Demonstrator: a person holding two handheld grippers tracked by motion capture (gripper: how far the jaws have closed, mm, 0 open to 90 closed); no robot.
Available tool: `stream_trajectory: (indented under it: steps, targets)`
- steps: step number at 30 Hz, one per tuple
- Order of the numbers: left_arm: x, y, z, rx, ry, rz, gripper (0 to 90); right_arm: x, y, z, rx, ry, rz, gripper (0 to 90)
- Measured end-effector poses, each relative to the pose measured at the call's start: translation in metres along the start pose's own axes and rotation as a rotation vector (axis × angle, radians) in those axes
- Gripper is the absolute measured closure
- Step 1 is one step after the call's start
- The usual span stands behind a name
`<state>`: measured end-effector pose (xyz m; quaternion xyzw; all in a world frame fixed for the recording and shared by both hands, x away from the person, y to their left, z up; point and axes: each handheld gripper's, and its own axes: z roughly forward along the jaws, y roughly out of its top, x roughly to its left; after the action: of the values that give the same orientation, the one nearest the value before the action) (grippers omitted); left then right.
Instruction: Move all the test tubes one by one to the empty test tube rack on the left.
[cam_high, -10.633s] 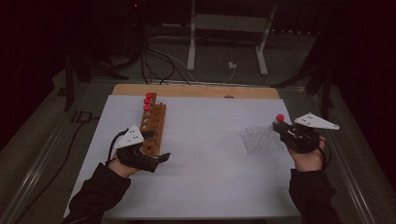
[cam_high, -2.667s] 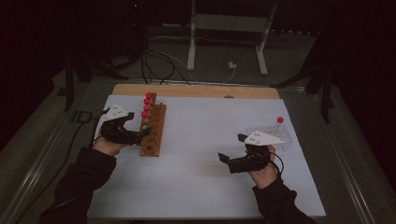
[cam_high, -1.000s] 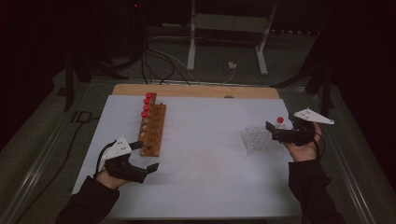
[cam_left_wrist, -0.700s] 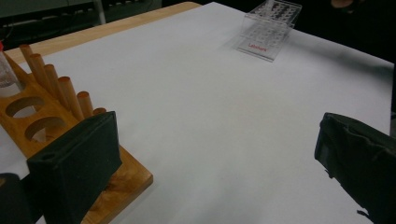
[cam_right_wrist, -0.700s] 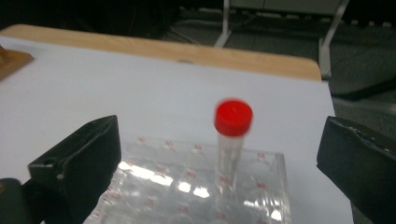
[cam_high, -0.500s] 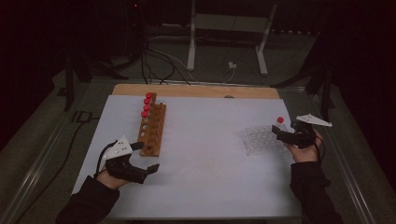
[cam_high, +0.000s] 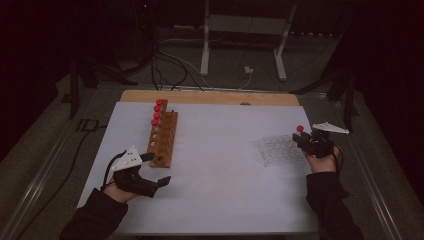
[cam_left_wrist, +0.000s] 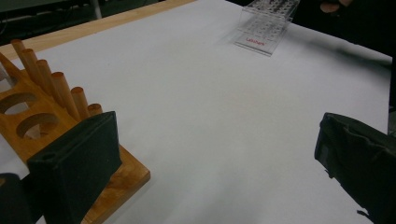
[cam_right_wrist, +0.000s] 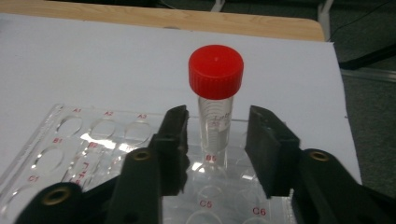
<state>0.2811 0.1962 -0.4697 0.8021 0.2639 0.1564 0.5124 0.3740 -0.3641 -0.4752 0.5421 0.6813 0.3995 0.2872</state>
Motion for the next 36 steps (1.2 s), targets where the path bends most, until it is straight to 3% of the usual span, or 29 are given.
stream_trajectory:
  steps: [9,14,28,32,36]
  targets:
    - [0.001,0.000,-0.001,-0.005,0.005,-0.016,1.1,0.006,0.001,0.006,0.008,-0.031,-0.047,74.4]
    - [0.001,0.001,-0.001,-0.004,0.000,-0.013,1.1,0.005,0.003,0.003,0.007,-0.030,-0.035,75.1]
    - [-0.002,0.005,0.000,0.014,-0.015,-0.003,1.2,0.010,0.025,-0.028,-0.069,-0.027,-0.072,75.1]
    - [-0.003,0.008,0.000,0.014,-0.027,0.005,1.1,0.017,0.033,-0.040,-0.087,-0.022,-0.097,75.2]
    - [-0.005,0.012,0.000,0.014,-0.033,0.008,1.1,0.027,0.041,-0.050,-0.105,0.014,-0.120,75.2]
